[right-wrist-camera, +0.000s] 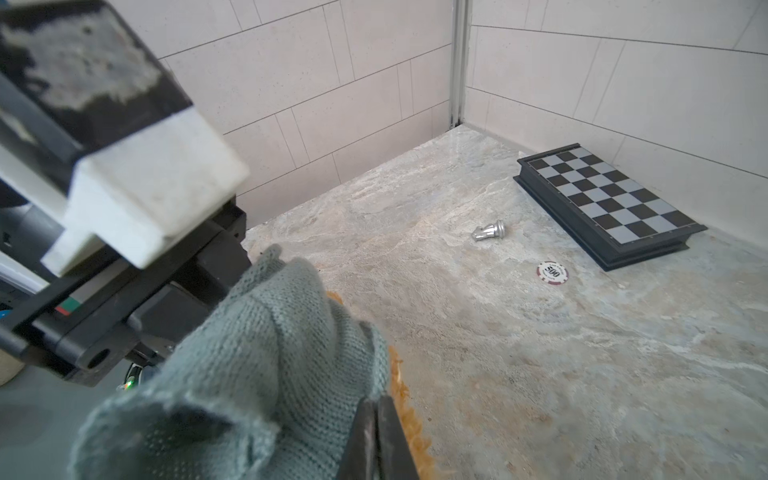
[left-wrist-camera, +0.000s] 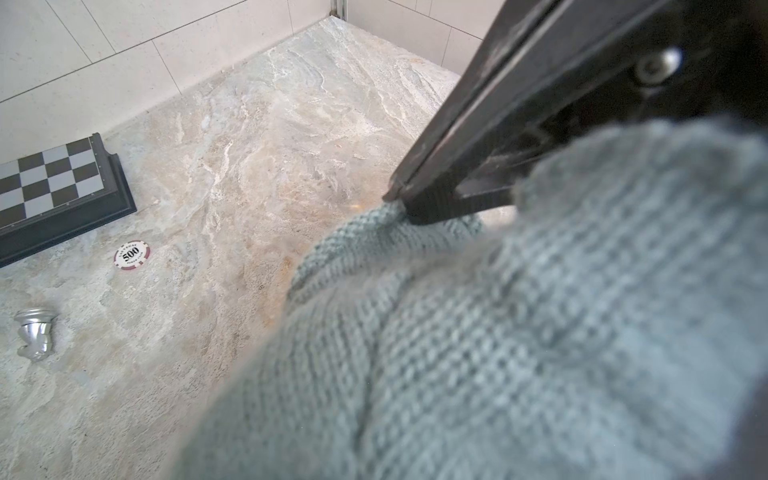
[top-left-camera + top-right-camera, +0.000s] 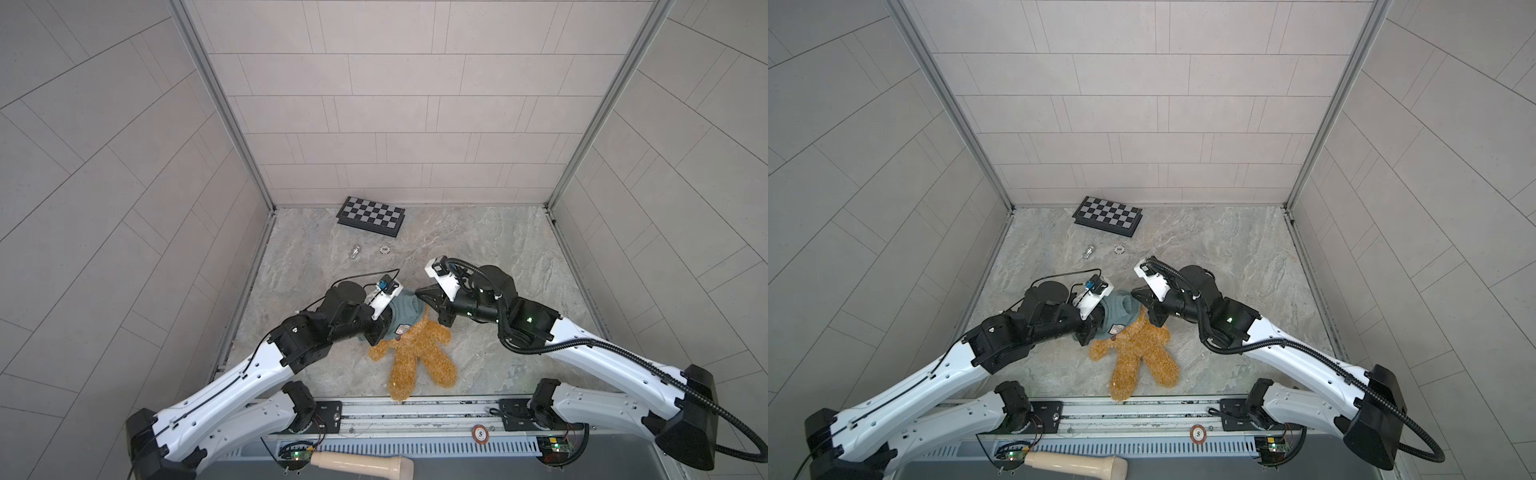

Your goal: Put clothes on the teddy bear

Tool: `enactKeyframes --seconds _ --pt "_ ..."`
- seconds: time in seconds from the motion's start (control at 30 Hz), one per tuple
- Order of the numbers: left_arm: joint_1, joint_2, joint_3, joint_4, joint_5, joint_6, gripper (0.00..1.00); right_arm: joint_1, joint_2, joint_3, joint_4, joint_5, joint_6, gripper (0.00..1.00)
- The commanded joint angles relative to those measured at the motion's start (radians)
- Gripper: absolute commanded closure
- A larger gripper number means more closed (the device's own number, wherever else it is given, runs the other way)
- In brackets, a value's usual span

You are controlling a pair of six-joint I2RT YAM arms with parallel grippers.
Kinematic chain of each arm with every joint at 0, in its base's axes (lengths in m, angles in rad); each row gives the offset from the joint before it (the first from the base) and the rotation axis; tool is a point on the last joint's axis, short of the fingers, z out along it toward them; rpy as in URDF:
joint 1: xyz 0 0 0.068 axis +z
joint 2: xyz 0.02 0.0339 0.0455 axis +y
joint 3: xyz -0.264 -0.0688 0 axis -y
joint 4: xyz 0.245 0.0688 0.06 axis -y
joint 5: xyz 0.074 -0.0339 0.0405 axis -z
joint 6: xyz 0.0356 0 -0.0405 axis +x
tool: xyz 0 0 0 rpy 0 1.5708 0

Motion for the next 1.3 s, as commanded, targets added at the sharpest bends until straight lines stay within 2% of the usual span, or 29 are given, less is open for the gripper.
enactKeyframes --seconds 0.0,0.1,0.23,0.4,0.6,0.67,0.8,0.93,1.03,1.17,1.27 --pt "0.000 -0.039 -0.009 0.032 -0.074 -0.012 1.00 0.001 -0.057 -0.014 -0.039 0.119 -0.014 1.00" --pt "0.002 -0.072 -0.018 0.042 -0.096 -0.022 1.00 -0.007 -0.087 -0.047 -0.059 0.199 0.007 1.00" --pt "0.002 -0.090 -0.031 0.044 -0.060 -0.017 1.00 -0.032 -0.106 -0.093 -0.056 0.296 0.055 1.00" --pt "0.001 -0.126 -0.047 0.067 -0.006 -0.023 1.00 -0.060 -0.056 -0.103 -0.038 0.312 0.098 1.00" --pt "0.002 -0.159 -0.050 0.043 -0.076 -0.019 1.00 -0.059 -0.038 -0.125 -0.057 0.345 0.122 1.00" --pt "0.002 -0.159 -0.050 0.031 -0.095 -0.014 1.00 -0.060 -0.057 -0.142 -0.052 0.339 0.126 1.00" --pt "0.002 -0.152 -0.049 0.021 -0.111 -0.009 1.00 -0.058 -0.149 -0.233 0.077 0.207 0.130 0.98" --pt "0.003 -0.150 -0.044 0.013 -0.096 0.000 1.00 -0.058 -0.195 -0.290 0.115 0.103 0.126 0.96" --pt "0.001 -0.152 -0.042 0.013 -0.085 0.003 1.00 -0.060 -0.182 -0.281 0.072 0.144 0.123 0.96" --pt "0.001 -0.158 -0.045 0.024 -0.084 0.004 1.00 -0.099 -0.084 -0.248 0.011 0.291 0.168 0.96" --pt "0.001 -0.158 -0.047 0.039 -0.092 0.001 1.00 -0.146 0.011 -0.210 0.054 0.241 0.213 0.93"
